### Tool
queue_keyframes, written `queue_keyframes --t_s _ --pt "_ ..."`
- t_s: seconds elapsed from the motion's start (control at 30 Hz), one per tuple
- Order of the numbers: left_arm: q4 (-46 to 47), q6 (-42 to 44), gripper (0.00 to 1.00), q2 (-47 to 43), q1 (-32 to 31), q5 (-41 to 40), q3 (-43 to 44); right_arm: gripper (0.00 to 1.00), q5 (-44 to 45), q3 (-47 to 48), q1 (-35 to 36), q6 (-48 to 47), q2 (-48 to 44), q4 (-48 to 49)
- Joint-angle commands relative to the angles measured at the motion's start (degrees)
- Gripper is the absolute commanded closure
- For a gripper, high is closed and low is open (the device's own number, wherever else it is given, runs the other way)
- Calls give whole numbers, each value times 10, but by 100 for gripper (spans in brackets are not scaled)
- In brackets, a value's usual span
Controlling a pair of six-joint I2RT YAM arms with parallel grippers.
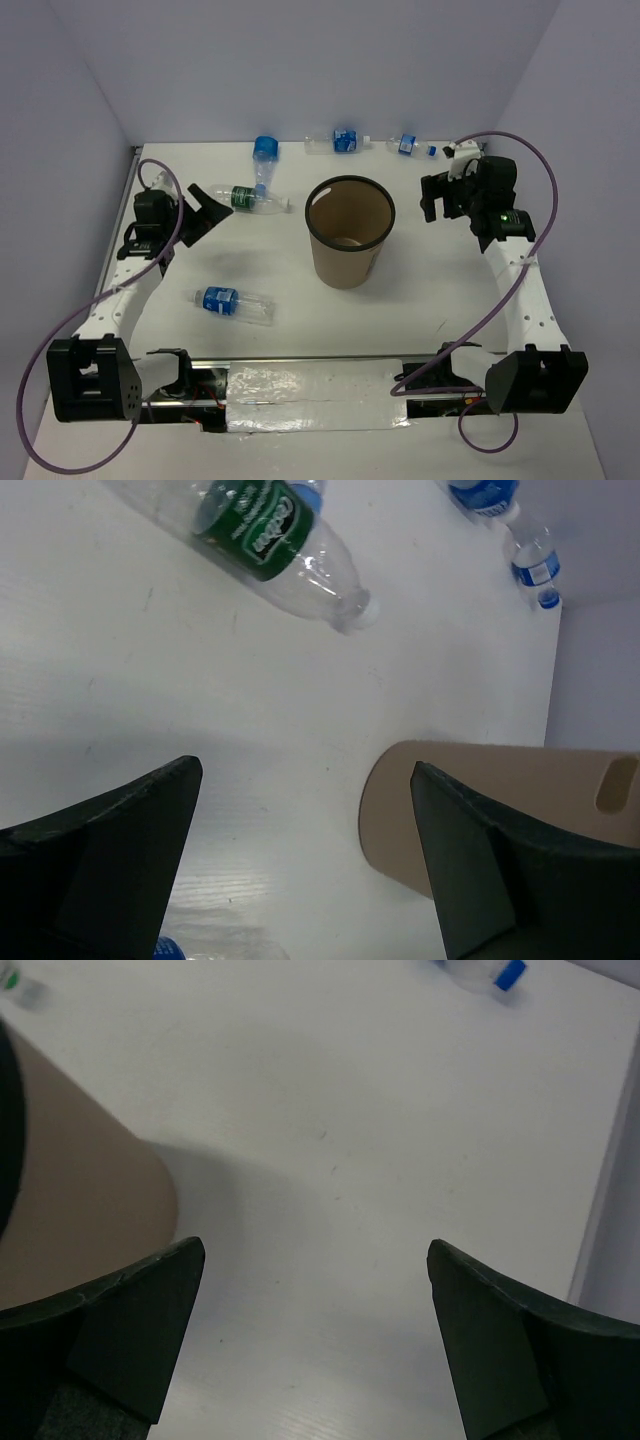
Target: Put the plastic bottles in the bin
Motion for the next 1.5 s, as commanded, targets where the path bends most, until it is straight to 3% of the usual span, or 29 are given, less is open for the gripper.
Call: queue_keyframes --t_s 0.0,0.13,0.47,0.7,0.9,1.03,1.27,1.33,1.37,1.43,1.47 --pt "-21 -112 1 30 11 -53 21 0 -109 38 0 -67 10 -52" --pt "2 -184 1 83 16 -61 32 0 -202 34 0 -55 -4 -30" --pt "17 -310 1 298 4 -89 178 0 -270 22 -5 -65 1 4" --pt "-70 -339 1 427 -25 -142 313 0 -282 9 -22 -55 -6 29" --pt "-236 -337 0 536 -56 -217 482 0 -302 16 -56 -41 2 34" --pt "-305 -334 4 596 -58 -233 529 0 -312 22 -70 -35 9 36" --pt "-279 -307 28 609 -57 -218 503 0 -322 29 -71 -29 16 37" --pt "-268 -291 52 594 -55 -209 494 0 -323 31 -71 -28 17 35" --pt "-260 -283 68 587 -55 -208 486 0 -324 34 -73 -28 17 33" --pt "-255 -253 82 557 -55 -211 484 0 -326 36 -73 -27 16 32" --pt "-254 -239 93 546 -55 -211 481 0 -326 38 -73 -27 14 30"
